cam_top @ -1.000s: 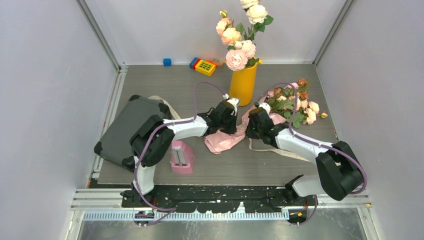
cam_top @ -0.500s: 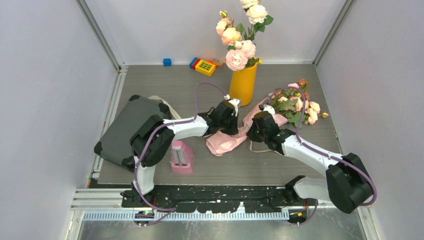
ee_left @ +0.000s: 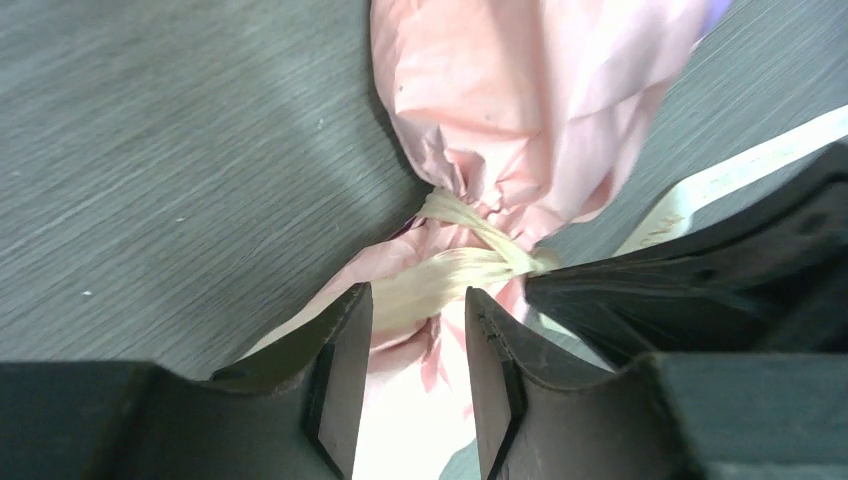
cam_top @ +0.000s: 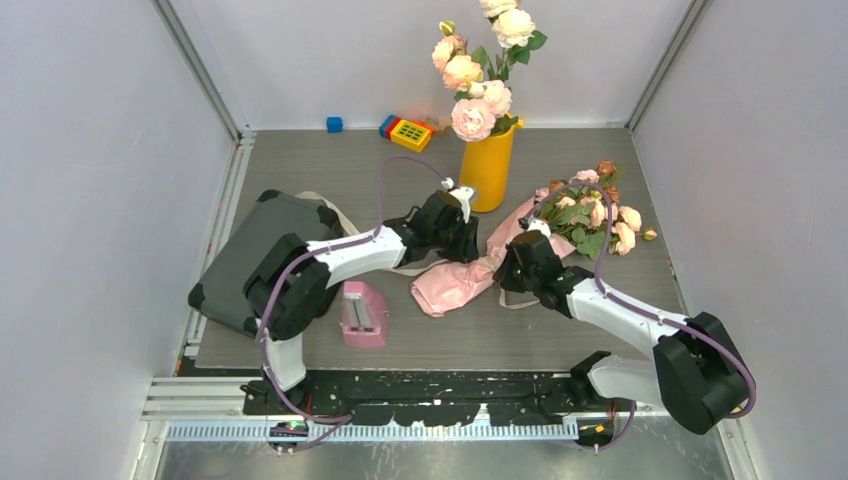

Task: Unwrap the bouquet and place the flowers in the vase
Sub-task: Untie the ribbon from the wrapping paper.

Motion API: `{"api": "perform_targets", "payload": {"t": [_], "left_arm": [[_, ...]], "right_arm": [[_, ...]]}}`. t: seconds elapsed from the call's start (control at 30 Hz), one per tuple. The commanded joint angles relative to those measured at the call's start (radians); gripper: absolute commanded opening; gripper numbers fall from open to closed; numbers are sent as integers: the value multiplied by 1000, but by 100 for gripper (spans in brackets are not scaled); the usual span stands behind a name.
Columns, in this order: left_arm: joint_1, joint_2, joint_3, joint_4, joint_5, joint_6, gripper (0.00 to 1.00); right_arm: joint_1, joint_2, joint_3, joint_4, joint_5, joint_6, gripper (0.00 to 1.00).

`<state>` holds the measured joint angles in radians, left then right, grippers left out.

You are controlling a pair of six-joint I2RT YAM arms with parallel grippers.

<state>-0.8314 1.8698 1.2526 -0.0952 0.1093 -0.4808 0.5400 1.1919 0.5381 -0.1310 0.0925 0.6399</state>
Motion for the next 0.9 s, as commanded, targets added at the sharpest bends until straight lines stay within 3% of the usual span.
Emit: {"api": "perform_targets", "payload": {"t": [0.0, 0.2, 0.4, 0.87], "left_arm": [[5, -126, -8, 17, -17, -71, 42], [-11, -129, -43, 137, 38, -222, 42], [-20, -30, -62, 254, 132, -368, 36], [-29, 49, -73, 270, 81, -378, 33]], "right_arm": [[0, -4, -14, 53, -22, 8, 3], [0, -9, -23, 64, -17, 15, 3], [0, -10, -26, 67, -13, 15, 3], [0, -19, -36, 75, -12, 17, 3]]}}
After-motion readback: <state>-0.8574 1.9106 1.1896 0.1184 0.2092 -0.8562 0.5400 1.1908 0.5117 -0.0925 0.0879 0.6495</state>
